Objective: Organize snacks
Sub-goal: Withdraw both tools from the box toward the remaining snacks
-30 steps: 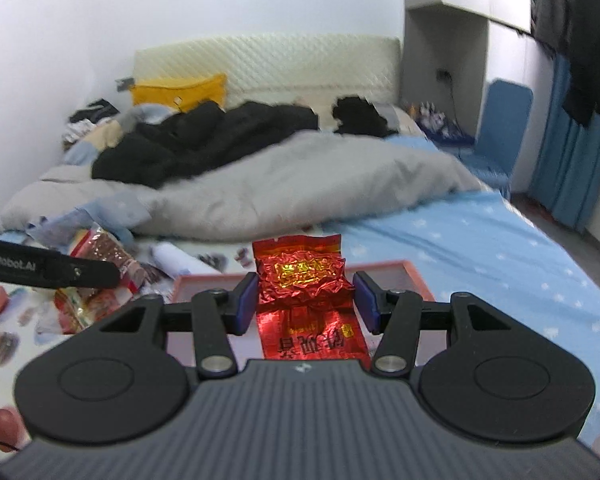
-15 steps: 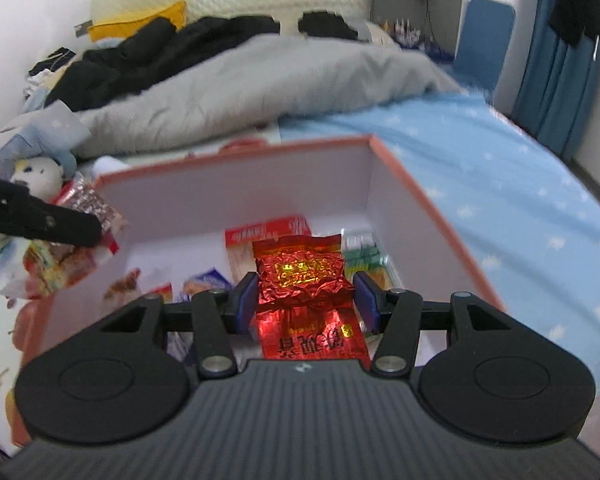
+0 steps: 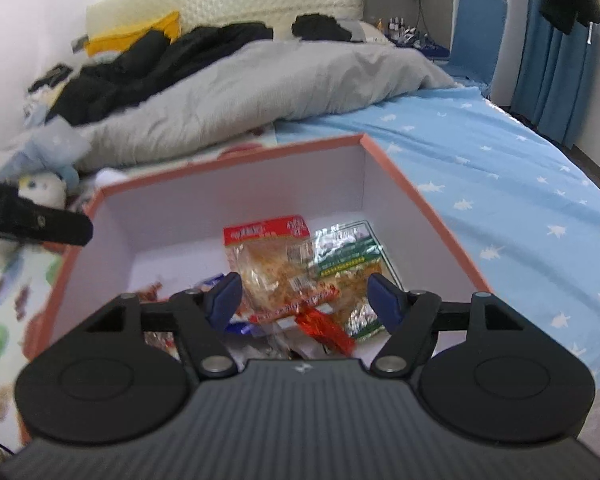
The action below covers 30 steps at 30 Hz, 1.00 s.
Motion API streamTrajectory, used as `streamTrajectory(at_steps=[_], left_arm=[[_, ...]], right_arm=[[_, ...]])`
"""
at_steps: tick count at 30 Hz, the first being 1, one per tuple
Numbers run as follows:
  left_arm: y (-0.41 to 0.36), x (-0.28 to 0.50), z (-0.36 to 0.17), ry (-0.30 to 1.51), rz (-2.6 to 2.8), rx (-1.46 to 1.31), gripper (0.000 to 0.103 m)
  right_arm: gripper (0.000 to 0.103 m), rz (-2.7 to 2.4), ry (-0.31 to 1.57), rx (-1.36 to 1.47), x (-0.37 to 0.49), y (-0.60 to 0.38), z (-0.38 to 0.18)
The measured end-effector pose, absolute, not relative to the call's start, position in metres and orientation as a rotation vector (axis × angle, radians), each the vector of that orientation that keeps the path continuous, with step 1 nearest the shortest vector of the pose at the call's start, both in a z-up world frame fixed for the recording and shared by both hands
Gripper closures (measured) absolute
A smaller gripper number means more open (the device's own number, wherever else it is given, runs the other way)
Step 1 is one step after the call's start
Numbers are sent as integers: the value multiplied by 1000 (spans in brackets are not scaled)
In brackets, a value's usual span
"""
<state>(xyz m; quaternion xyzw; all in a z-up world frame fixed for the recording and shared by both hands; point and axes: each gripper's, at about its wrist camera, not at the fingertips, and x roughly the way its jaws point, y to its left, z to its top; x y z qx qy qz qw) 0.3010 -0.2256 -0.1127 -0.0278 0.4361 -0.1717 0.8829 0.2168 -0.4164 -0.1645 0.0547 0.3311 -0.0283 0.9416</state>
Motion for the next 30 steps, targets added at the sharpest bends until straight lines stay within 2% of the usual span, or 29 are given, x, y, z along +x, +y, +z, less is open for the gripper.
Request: streamTrajectory(at_steps=[19,30], left_arm=[[-161,238,-40,677,-319,-49,22],[-108,206,-35,636,-257,-65,20]], right_arm=[[32,47,405,74,180,-364,-72],[32,124,375,69,164,-316,-67]])
